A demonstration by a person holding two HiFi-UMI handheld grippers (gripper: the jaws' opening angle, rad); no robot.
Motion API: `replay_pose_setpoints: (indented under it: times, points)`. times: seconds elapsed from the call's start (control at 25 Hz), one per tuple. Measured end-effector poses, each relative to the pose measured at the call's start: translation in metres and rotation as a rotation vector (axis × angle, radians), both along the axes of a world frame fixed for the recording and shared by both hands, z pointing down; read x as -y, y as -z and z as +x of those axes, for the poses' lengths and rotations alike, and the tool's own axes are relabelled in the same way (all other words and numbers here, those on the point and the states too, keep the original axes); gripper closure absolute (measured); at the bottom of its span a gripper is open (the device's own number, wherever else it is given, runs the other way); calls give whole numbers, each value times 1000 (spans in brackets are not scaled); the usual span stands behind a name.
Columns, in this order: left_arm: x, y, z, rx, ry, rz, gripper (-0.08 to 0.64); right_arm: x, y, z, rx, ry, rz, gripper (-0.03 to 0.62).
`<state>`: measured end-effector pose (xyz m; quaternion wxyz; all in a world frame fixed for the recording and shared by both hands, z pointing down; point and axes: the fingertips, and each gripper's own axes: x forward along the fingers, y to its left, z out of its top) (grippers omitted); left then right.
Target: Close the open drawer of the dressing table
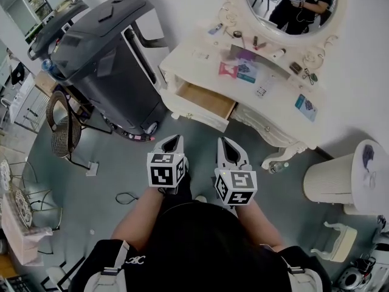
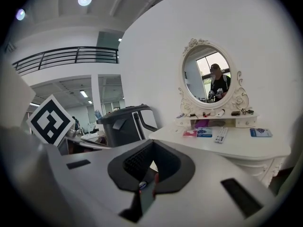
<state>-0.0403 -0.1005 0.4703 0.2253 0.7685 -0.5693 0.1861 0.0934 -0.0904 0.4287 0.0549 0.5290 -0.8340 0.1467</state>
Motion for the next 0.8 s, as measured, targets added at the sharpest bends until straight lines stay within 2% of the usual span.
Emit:
replay_pose_setpoints:
  times: [0.36,0.56,0.8]
  points:
    - [69,-30,9,15,-50,-26,554,55,-1,17,-18,-53,-8,583]
    - [105,-70,6,60,-80,-84,552,85,-3,24,-42,-85,-46,583]
    - [136,-137,-7,101,-116,-190,551,119,-12,23,-57,-100,-93,583]
